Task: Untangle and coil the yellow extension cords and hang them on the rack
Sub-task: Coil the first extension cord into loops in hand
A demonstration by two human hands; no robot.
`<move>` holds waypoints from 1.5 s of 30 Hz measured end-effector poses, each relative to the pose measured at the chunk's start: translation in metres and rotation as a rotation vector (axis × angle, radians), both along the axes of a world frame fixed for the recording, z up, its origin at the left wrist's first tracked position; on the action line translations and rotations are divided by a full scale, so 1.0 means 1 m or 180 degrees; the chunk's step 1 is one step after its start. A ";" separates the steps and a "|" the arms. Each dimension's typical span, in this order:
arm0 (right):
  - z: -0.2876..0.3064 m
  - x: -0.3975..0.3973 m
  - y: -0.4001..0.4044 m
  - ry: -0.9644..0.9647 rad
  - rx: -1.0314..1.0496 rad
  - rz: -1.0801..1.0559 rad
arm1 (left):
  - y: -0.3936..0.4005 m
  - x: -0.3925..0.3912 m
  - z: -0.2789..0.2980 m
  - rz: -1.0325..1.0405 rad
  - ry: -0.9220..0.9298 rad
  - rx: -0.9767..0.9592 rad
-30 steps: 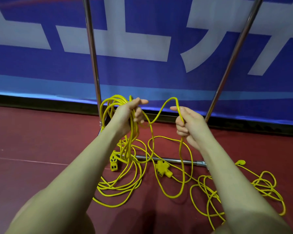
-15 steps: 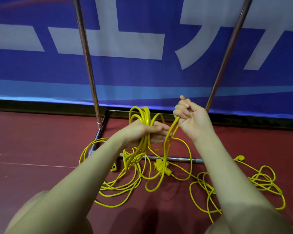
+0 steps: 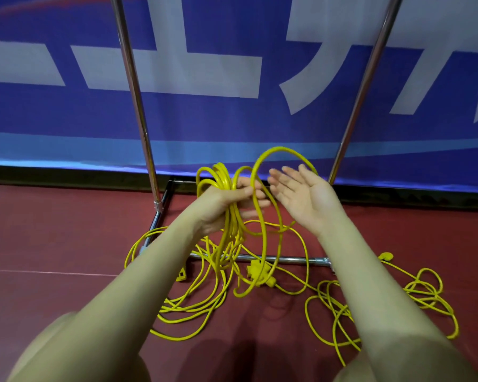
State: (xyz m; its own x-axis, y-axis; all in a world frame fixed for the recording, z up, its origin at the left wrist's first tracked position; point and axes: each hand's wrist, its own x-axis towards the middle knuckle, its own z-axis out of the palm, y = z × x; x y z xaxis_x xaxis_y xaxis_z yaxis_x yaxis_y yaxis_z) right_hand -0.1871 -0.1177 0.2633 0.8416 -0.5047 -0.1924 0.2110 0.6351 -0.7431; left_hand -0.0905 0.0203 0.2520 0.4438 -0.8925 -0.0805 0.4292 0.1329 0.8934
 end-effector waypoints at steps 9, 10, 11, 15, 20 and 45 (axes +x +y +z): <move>-0.014 -0.002 0.029 0.0808 -0.2554 0.1326 | 0.010 0.028 0.019 0.1204 0.0878 -0.0817; -0.015 0.000 0.031 0.0770 -0.2534 0.1130 | 0.012 0.030 0.019 0.1162 0.0834 -0.0797; -0.016 0.002 0.032 0.0709 -0.2442 0.0831 | 0.014 0.031 0.018 0.1098 0.0769 -0.0746; -0.017 0.007 0.024 0.0458 -0.2082 -0.0151 | 0.021 0.038 0.014 0.0785 0.0227 -0.0220; -0.020 0.009 0.022 0.0663 -0.1722 -0.0579 | 0.026 0.039 0.017 0.0506 -0.0118 0.0047; -0.023 0.007 0.037 0.0832 -0.2385 0.1154 | 0.009 0.033 0.004 0.0859 0.0697 -0.0324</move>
